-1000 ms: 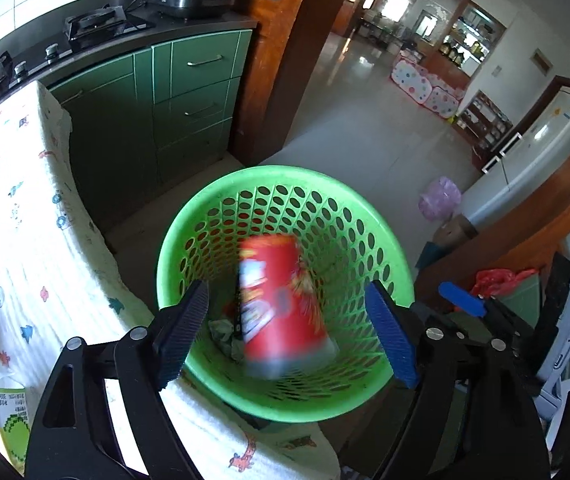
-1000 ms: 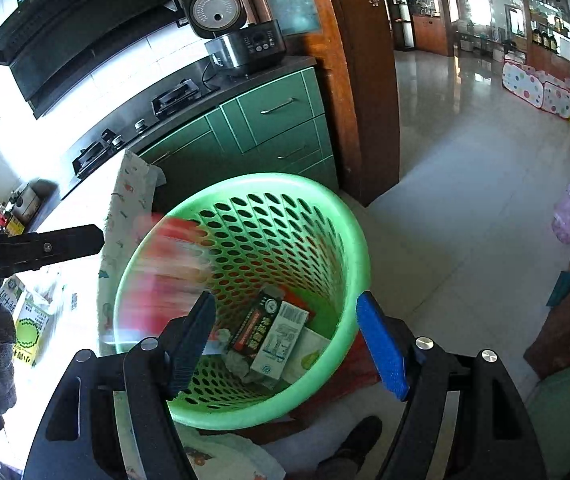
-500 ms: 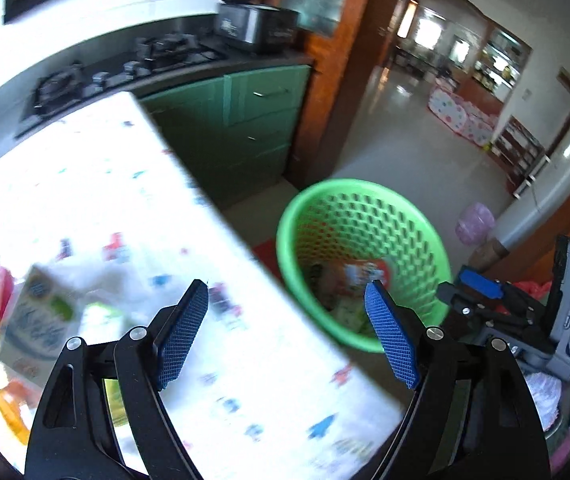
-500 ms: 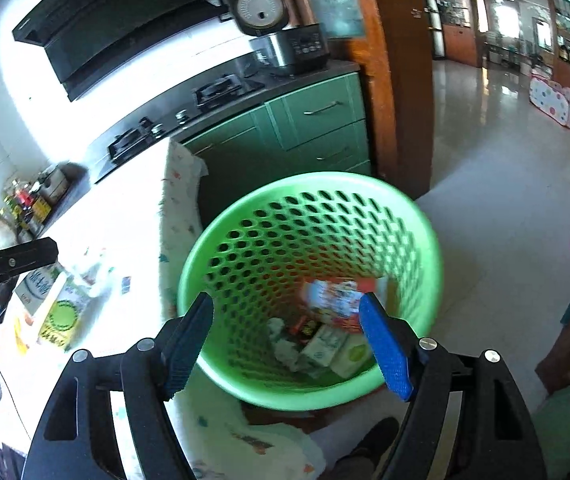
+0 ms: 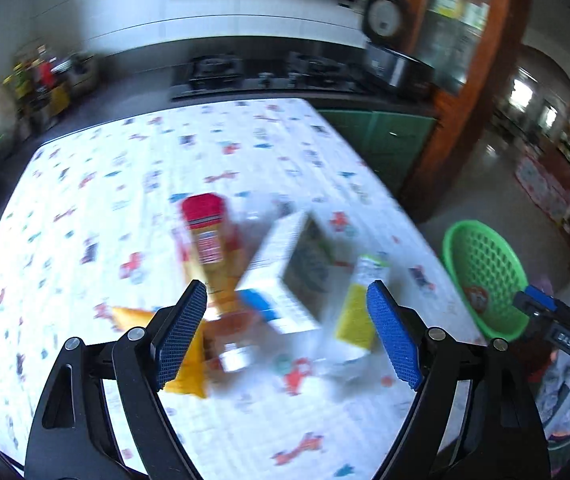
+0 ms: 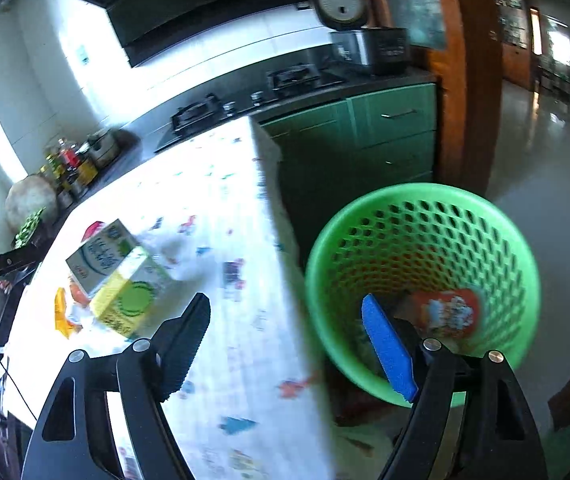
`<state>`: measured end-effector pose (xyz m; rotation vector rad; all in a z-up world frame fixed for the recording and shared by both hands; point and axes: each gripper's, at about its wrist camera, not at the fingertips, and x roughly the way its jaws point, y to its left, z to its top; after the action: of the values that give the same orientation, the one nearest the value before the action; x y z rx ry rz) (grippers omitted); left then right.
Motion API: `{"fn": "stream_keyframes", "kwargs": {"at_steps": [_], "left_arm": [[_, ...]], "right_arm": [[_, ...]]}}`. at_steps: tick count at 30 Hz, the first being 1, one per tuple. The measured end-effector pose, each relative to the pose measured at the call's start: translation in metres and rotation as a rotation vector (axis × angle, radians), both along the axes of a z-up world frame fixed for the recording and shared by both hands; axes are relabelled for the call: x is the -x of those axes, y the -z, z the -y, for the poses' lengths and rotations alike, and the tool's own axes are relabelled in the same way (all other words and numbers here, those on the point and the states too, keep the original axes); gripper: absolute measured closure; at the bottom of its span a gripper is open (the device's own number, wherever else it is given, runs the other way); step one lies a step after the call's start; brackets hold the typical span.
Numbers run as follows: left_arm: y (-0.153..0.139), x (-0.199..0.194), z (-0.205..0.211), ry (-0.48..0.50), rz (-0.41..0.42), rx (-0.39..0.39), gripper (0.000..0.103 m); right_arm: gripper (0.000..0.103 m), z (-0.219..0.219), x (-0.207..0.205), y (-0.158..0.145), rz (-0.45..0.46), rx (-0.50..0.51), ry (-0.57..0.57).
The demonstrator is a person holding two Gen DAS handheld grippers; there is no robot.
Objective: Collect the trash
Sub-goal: 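Lift both open grippers away from the green basket, then grasp the yellow snack bag with the left gripper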
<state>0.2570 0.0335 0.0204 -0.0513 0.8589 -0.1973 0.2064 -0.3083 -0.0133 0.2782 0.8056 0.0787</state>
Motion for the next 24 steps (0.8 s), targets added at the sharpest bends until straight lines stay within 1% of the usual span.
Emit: {"fn": "stream_keyframes", "kwargs": {"at_steps": [5,7,10,14,17,20,24], "left_arm": [[0.017,0.003,-0.055,-0.095,-0.030,0.004,0.018],[0.029,0.004,-0.068,-0.107,-0.048,0.003,0.016],[0.049,0.008,-0.084,-0.117,-0.093,0.010,0.016],[0.068,0.004,-0.083,-0.107,-0.118,-0.005,0.015],[0.078,-0.003,-0.080,-0.087,-0.131,-0.016,0.014],[0.086,-0.008,-0.076,-0.079,-0.139,-0.044,0.014],[0.097,-0.016,-0.071,-0.056,-0.159,-0.049,0.013]], "right_arm": [[0.025,-0.037,-0.012,-0.007,0.011,0.008,-0.061],[0.025,-0.049,-0.018,-0.009,0.014,0.012,-0.083],[0.024,-0.070,-0.025,-0.011,0.012,0.018,-0.118],[0.024,-0.092,-0.035,-0.011,0.008,0.027,-0.153],[0.024,-0.104,-0.041,-0.010,0.002,0.035,-0.175],[0.024,-0.114,-0.045,-0.008,-0.005,0.048,-0.194],[0.024,-0.124,-0.053,-0.005,-0.019,0.060,-0.208]]}}
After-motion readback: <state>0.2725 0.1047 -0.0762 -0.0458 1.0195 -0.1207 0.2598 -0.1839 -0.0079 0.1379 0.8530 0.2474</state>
